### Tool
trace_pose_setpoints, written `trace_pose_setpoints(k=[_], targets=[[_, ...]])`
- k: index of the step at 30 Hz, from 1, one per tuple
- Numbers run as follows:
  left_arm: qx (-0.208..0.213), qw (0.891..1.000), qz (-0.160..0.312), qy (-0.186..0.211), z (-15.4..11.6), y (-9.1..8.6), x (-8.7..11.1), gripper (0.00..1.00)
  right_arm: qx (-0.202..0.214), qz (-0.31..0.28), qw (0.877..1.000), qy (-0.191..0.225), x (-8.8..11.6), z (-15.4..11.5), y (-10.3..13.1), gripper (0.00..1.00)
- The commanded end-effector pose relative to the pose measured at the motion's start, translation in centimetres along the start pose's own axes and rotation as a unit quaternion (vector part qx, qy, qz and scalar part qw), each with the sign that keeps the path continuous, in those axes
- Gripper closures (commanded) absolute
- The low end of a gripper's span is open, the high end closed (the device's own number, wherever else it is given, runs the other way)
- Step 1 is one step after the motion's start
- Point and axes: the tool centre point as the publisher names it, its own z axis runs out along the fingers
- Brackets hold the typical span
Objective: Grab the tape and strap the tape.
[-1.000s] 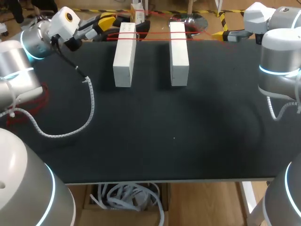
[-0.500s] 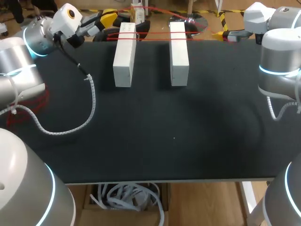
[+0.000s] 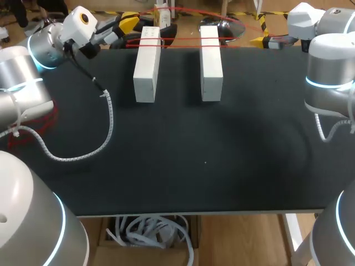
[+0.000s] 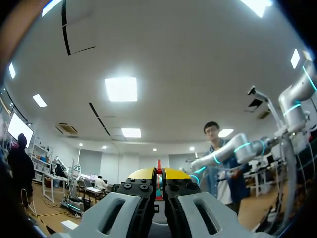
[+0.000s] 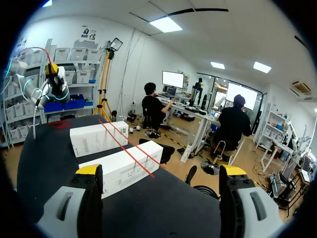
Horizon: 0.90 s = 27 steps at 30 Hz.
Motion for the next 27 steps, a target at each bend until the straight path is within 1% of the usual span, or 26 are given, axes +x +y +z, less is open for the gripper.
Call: trace_pose_setpoints(k=[1,2,4,6,7,8,9,11,13,15,17,18,20,23,24,27], targets=[[0.0,1.0,0.001,-0.001,0.0,0.0,0.1,1.0,0.001,0.0,1.0,0.001,0.0,-0.1,0.0,0.0],[0.0,1.0,0.001,-0.001,0.0,0.0,0.1,1.0,-0.006,0.021,1.0,-0.005,-0.3,-0.4,0.2,0.0],[0.0,1.0,0.001,-0.001,0.0,0.0,0.1,1.0,-0.027,0.087,0.996,-0.019,-0.7,-1.5,0.4,0.0],[0.0,1.0,0.001,-0.001,0.0,0.0,0.1,1.0,-0.032,0.123,0.991,-0.045,-0.9,-2.8,0.0,0.0],[0.0,1.0,0.001,-0.001,0.0,0.0,0.1,1.0,-0.035,0.148,0.987,-0.052,-1.2,-3.6,-0.3,0.0],[0.0,1.0,0.001,-0.001,0.0,0.0,0.1,1.0,-0.038,0.161,0.984,-0.06,-1.2,-4.3,-0.5,0.0],[0.0,1.0,0.001,-0.001,0.0,0.0,0.1,1.0,-0.041,0.182,0.979,-0.078,-1.1,-5.4,-0.7,0.0],[0.0,1.0,0.001,-0.001,0.0,0.0,0.1,1.0,-0.043,0.211,0.972,-0.095,-1.1,-6.7,-1.0,0.0],[0.0,1.0,0.001,-0.001,0.0,0.0,0.1,1.0,-0.055,0.248,0.96,-0.119,-1.1,-8.3,-1.0,0.0],[0.0,1.0,0.001,-0.001,0.0,0.0,0.1,1.0,-0.064,0.272,0.95,-0.141,-1.1,-9.3,-1.0,0.0],[0.0,1.0,0.001,-0.001,0.0,0.0,0.1,1.0,-0.077,0.283,0.942,-0.162,-1.0,-10.3,-0.9,0.0],[0.0,1.0,0.001,-0.001,0.0,0.0,0.1,1.0,-0.084,0.297,0.935,-0.176,-0.9,-11.0,-0.7,0.0],[0.0,1.0,0.001,-0.001,0.0,0.0,0.1,1.0,-0.095,0.303,0.929,-0.192,-0.5,-11.7,-0.2,0.0],[0.0,1.0,0.001,-0.001,0.0,0.0,0.1,1.0,-0.114,0.313,0.917,-0.222,0.4,-13.1,0.7,0.0],[0.0,1.0,0.001,-0.001,0.0,0.0,0.1,1.0,-0.117,0.316,0.914,-0.226,0.6,-13.3,0.8,0.0],[0.0,1.0,0.001,-0.001,0.0,0.0,0.1,1.0,-0.125,0.336,0.9,-0.25,1.8,-14.2,0.7,0.0]])
